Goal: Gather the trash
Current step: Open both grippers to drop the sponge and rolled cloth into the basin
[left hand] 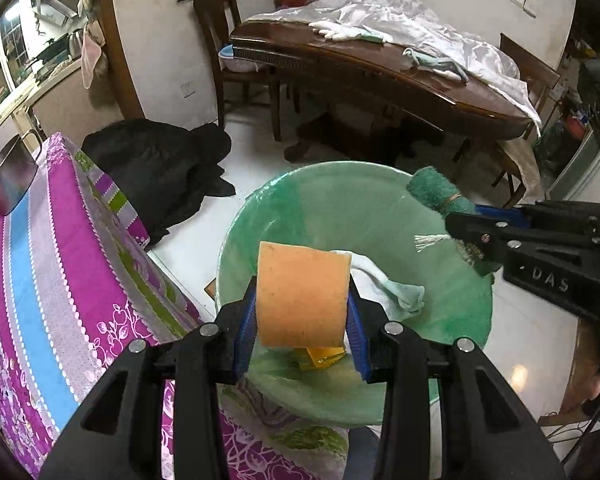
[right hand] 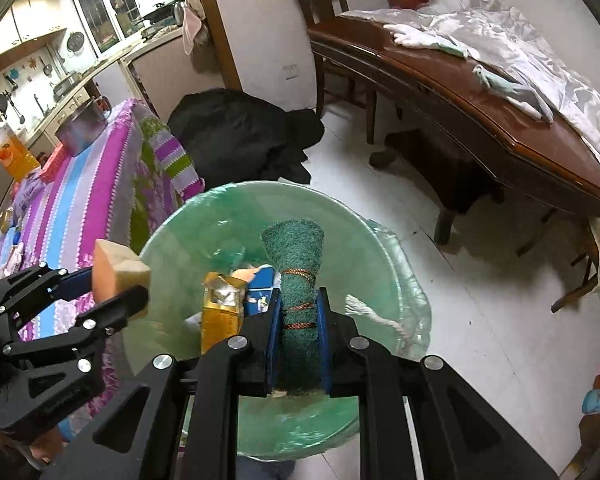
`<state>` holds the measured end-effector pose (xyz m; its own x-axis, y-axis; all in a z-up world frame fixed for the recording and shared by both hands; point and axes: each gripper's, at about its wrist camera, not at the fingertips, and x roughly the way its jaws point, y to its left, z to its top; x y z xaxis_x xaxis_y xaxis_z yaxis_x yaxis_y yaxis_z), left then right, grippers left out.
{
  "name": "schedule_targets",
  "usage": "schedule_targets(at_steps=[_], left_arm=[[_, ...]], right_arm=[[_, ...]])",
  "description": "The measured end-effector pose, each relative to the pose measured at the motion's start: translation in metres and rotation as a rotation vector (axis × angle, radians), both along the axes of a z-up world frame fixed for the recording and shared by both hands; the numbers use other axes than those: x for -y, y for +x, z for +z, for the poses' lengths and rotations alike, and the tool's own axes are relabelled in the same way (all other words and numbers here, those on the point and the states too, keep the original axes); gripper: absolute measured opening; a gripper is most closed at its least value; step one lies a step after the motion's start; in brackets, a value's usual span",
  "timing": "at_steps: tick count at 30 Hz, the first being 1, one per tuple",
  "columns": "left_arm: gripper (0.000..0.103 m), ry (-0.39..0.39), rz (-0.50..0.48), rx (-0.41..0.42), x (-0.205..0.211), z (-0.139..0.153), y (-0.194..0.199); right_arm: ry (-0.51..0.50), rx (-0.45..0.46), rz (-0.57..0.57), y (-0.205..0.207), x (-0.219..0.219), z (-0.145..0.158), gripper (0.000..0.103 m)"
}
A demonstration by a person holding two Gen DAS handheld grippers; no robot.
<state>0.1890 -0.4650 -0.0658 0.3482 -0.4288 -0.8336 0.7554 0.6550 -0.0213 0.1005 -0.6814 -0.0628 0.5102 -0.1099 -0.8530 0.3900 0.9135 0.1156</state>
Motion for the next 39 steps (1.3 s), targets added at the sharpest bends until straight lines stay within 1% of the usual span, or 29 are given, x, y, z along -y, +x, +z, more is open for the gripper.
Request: schedule_targets(at_steps=[9,28,29,30,31,32,33,34,36,39], left_arm=[[0.037,0.017,0.022,-0.006,0.001,-0.003,0.008],[0.037,0.024,0.029,-0.010,0.006,-0.010,0.011],[0.038,0.023,0.031,-0.013,0.007,-0.010,0.011],[0.041,0.023,0.032,-0.014,0.007,-0.010,0.012],[0.050,0.022,0.035,-0.013,0.006,-0.010,0.012],[0.055,0.020,0.038,-0.007,0.006,-0.009,0.012],[0.065,0.019,0.038,-0.001,0.006,-0.008,0.012],[0.071,0.014,0.039,0.005,0.005,-0.007,0.011],[0.075,0.009,0.042,0.010,0.004,-0.006,0.012],[0.076,0.007,0.047,0.009,0.003,-0.005,0.014]], right_arm=[[-0.006,-0.020,-0.009,-0.002,0.004,-0.009,0.017],[-0.014,-0.003,-0.004,0.000,0.002,-0.007,0.018],[-0.013,0.000,-0.003,0.000,0.001,-0.006,0.018],[-0.015,0.004,-0.002,0.001,0.000,-0.005,0.019],[-0.018,0.009,-0.003,0.001,0.000,-0.004,0.026],[-0.021,0.015,-0.006,0.000,-0.001,-0.003,0.033],[-0.024,0.020,-0.007,-0.001,0.000,-0.002,0.048],[-0.030,0.027,-0.010,-0.001,0.000,-0.001,0.057],[-0.032,0.034,-0.018,-0.002,0.001,0.001,0.059],[-0.027,0.038,-0.022,-0.003,0.001,0.001,0.060]])
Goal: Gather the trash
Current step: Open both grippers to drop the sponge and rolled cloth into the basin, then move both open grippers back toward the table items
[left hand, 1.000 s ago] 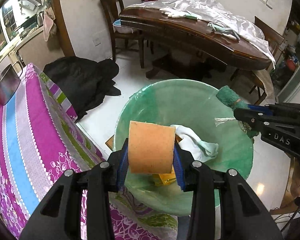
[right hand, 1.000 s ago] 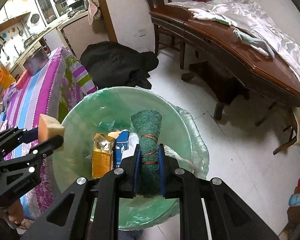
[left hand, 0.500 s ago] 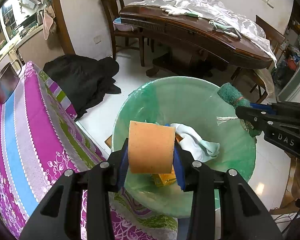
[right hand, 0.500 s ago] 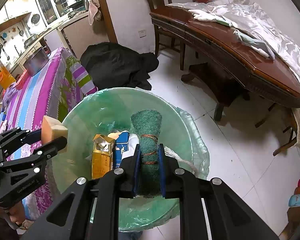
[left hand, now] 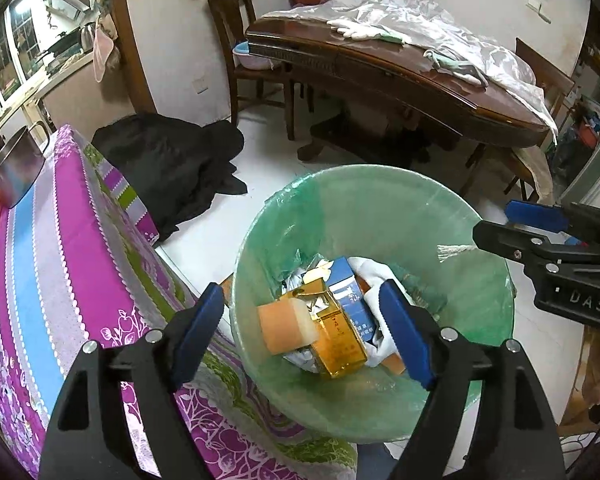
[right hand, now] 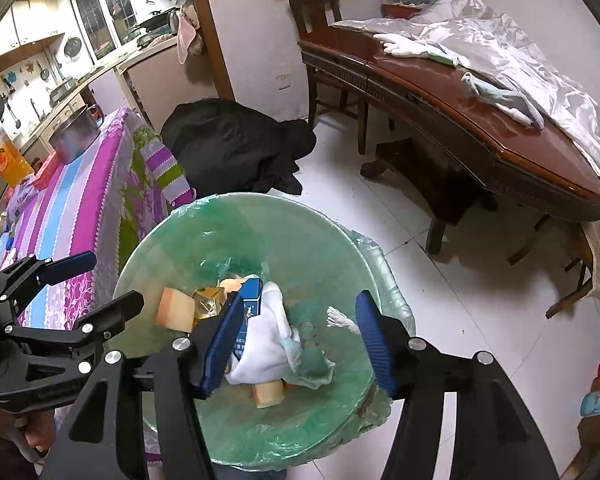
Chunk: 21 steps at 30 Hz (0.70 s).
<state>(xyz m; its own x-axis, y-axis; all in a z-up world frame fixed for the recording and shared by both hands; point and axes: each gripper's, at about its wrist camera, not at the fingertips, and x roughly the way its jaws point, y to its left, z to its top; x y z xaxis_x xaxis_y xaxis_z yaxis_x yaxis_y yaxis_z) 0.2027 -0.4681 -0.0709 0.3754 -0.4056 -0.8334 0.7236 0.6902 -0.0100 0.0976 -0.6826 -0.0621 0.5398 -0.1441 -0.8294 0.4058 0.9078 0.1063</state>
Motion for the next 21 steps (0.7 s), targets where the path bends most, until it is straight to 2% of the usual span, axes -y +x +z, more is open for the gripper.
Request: schedule_targets(at_steps=[21], left_arm=[[0.076,-0.002,-0.006,0.014,-0.0035,0.0044,-0.0006]], right_arm=[[0.007,0.009,-0.002,-0.0031,-0.0026,-0.0032,0.060]])
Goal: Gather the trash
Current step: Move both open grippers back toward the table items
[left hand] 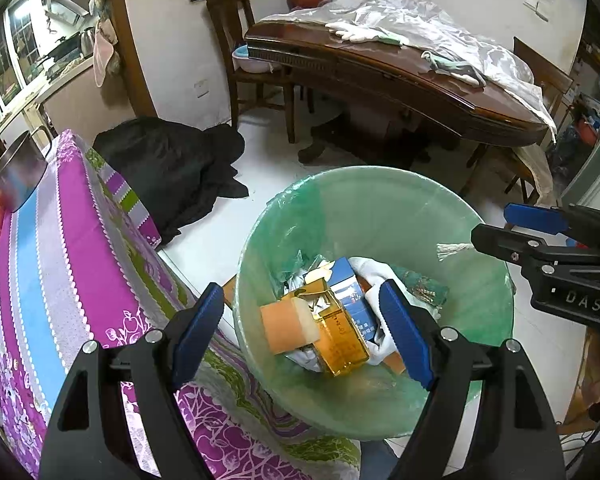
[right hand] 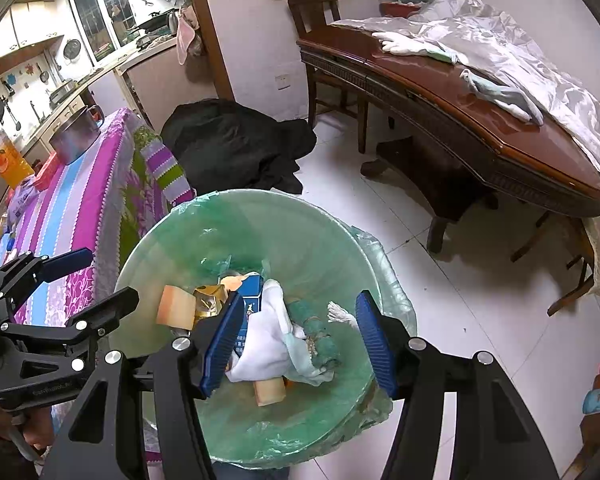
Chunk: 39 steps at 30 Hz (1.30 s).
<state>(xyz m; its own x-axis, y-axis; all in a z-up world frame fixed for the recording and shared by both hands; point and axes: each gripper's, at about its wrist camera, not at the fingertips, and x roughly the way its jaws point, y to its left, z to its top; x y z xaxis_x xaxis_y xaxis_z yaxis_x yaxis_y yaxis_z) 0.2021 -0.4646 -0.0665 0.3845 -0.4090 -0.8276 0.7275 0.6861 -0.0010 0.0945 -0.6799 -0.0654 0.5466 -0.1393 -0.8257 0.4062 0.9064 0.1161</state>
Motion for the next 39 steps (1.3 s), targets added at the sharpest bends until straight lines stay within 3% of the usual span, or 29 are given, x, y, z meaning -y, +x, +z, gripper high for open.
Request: schedule_targets(at_steps=[3,7,11,15,19,23,30,32,34,37,39], left_arm=[[0.076,-0.006,0.000,0.009,-0.007,0.004,0.000],[0.077,-0.026,0.004,0.027,-0.032,0.013,0.002],[0.079,-0.042,0.019,0.052,-0.066,0.019,0.008],[0.080,-0.048,0.049,0.075,-0.113,0.023,0.016],[0.080,-0.047,0.141,0.097,-0.182,0.026,0.034],[0.080,-0.063,0.322,0.107,-0.281,0.035,0.063],[0.082,-0.164,0.671,0.062,-0.447,0.054,0.126],[0.082,-0.180,0.686,0.017,-0.464,0.052,0.145],[0.082,-0.193,0.628,-0.088,-0.466,0.040,0.166],[0.082,-0.114,0.577,-0.152,-0.454,0.015,0.183],[0.082,-0.039,0.599,-0.144,-0.455,0.002,0.185]], right_arm=[[-0.016,0.062,0.010,-0.009,-0.008,0.009,0.062],[-0.101,0.194,0.006,-0.029,-0.034,0.028,0.080],[-0.164,0.309,0.026,-0.045,-0.071,0.041,0.083],[-0.155,0.374,0.077,-0.053,-0.107,0.044,0.085],[-0.119,0.394,0.137,-0.050,-0.142,0.037,0.085],[-0.074,0.386,0.211,-0.036,-0.178,0.026,0.085],[-0.011,0.361,0.316,-0.003,-0.241,0.009,0.086],[-0.001,0.354,0.339,0.008,-0.254,0.006,0.086],[0.016,0.353,0.360,0.018,-0.267,0.004,0.086],[0.024,0.351,0.384,0.031,-0.283,0.005,0.086],[0.022,0.351,0.394,0.038,-0.290,0.007,0.086]])
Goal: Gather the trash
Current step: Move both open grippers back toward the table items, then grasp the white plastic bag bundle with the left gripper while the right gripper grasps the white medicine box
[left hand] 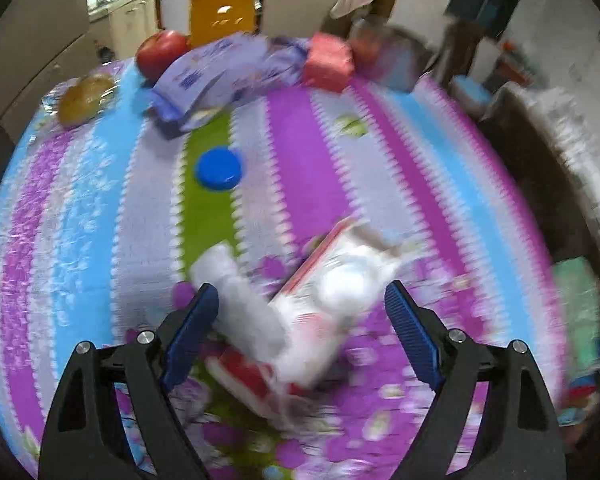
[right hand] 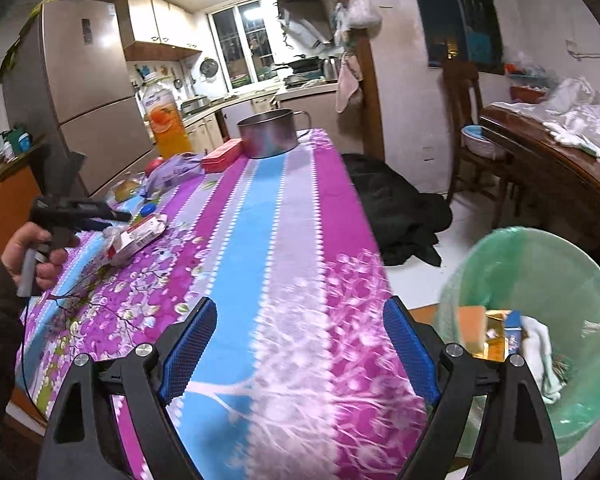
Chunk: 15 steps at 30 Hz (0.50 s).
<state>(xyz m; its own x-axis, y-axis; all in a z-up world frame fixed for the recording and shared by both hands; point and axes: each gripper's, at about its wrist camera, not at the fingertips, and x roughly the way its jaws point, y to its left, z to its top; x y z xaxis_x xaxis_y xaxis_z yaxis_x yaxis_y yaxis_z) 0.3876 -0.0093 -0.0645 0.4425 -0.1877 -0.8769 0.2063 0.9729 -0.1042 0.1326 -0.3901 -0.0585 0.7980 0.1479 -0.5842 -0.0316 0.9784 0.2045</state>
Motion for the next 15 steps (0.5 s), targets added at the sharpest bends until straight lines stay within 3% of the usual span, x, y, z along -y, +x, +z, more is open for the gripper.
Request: schedule_targets(at_steps=[4,8,10,15], left_arm=[[0.082,0.008,0.064,0.009,-0.044,-0.004,-0.008],[0.082,0.102,0.223,0.069,-0.107,0.005,-0.017],[0.082,0.066,0.282,0.091,-0.129,0.013,-0.019],[0.082,0.059,0.220,0.148,-0.122,0.023,-0.023]], right_arm=[[-0.005,0.002,0.012,0.011,-0.007,0.003,0.086],[-0.003,-0.011,0.031,0.018,-0.014,0.001,0.086],[-0.003,-0.020,0.047,0.024,-0.024,-0.003,0.086],[0.002,-0.023,0.100,0.037,-0.051,-0.005,0.086]])
